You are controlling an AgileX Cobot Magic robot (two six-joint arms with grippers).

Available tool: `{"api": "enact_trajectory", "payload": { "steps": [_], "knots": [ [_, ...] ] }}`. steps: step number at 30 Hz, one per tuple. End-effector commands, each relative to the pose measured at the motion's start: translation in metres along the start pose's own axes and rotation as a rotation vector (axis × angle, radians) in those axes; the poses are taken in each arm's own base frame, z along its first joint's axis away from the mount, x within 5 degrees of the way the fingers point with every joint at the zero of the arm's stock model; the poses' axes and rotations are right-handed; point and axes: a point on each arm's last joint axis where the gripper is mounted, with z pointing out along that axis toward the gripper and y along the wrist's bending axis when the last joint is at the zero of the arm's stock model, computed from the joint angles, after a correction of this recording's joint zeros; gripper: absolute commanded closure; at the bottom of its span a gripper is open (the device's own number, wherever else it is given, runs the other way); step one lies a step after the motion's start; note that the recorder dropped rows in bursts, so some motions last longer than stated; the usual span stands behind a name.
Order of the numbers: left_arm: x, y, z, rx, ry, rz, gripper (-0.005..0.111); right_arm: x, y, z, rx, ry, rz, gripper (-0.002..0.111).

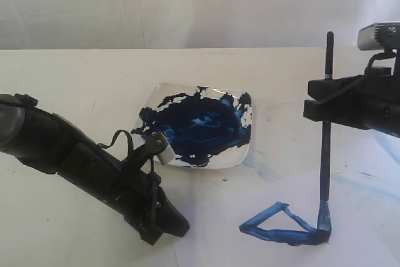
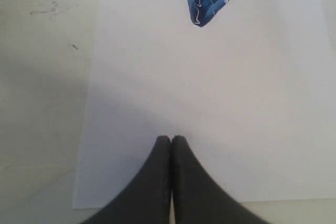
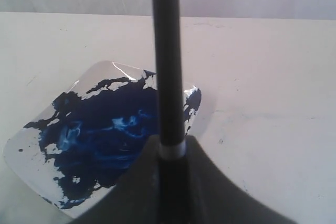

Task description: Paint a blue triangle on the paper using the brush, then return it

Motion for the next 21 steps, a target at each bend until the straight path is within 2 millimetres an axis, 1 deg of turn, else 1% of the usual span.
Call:
{"api": "enact_trajectory", "payload": {
  "steps": [1, 6, 8, 11, 15, 19, 21],
  "knots": [
    [0.000, -0.003, 0.001, 0.021, 0.003, 0.002, 0.107, -0.006, 0.001, -0.005, 0.010, -0.023, -0.025, 0.108],
    [0.000, -0.003, 0.001, 0.021, 0.003, 0.002, 0.107, -0.011, 0.003, -0.010, 0.005, -0.054, -0.017, 0.108],
    [0.000, -0.003, 0.001, 0.021, 0.003, 0.002, 0.107, -0.016, 0.006, -0.014, -0.013, -0.092, -0.004, 0.108],
    [0.000, -0.003, 0.001, 0.021, 0.003, 0.002, 0.107, -0.027, 0.012, -0.026, -0.040, -0.177, 0.011, 0.108],
    [0.000, -0.003, 0.001, 0.021, 0.003, 0.002, 0.107, -0.036, 0.017, -0.040, -0.040, -0.236, -0.011, 0.108],
    [-0.001, -0.004, 0.000, 0.020, 0.001, 0.008, 0.107, -0.040, 0.019, -0.049, -0.034, -0.265, -0.001, 0.108],
    [-0.006, -0.007, -0.004, 0.022, -0.009, 0.031, 0.107, -0.040, 0.018, -0.051, -0.018, -0.263, -0.002, 0.108]
  ]
}}
